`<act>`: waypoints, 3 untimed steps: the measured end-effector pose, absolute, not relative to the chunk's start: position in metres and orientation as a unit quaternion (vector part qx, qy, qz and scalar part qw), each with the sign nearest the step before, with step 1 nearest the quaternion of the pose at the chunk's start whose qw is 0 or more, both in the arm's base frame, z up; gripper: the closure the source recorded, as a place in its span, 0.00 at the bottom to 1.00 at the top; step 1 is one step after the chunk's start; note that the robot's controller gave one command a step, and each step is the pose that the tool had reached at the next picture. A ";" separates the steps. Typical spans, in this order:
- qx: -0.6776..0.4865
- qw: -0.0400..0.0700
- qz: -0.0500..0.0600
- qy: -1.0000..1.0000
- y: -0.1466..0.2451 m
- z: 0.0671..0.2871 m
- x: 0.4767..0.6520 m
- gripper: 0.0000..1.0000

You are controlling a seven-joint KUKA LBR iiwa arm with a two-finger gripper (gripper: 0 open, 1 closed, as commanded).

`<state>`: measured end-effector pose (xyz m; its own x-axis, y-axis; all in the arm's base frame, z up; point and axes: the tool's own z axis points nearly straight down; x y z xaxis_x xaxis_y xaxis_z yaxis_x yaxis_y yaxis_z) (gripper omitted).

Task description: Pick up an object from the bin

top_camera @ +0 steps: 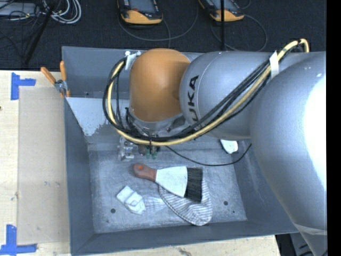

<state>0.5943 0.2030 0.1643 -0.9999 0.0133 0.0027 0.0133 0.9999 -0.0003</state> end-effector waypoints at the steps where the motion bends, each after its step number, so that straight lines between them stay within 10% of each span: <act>1: -0.034 0.000 0.000 -0.999 0.195 0.191 0.585 1.00; 2: -0.019 -0.002 0.000 -1.000 0.201 0.197 0.594 1.00; 3: -0.025 0.002 0.000 -1.000 0.173 0.157 0.548 0.00</act>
Offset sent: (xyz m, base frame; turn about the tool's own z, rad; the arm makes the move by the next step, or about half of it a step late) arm 0.0024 0.0041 0.0296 0.0049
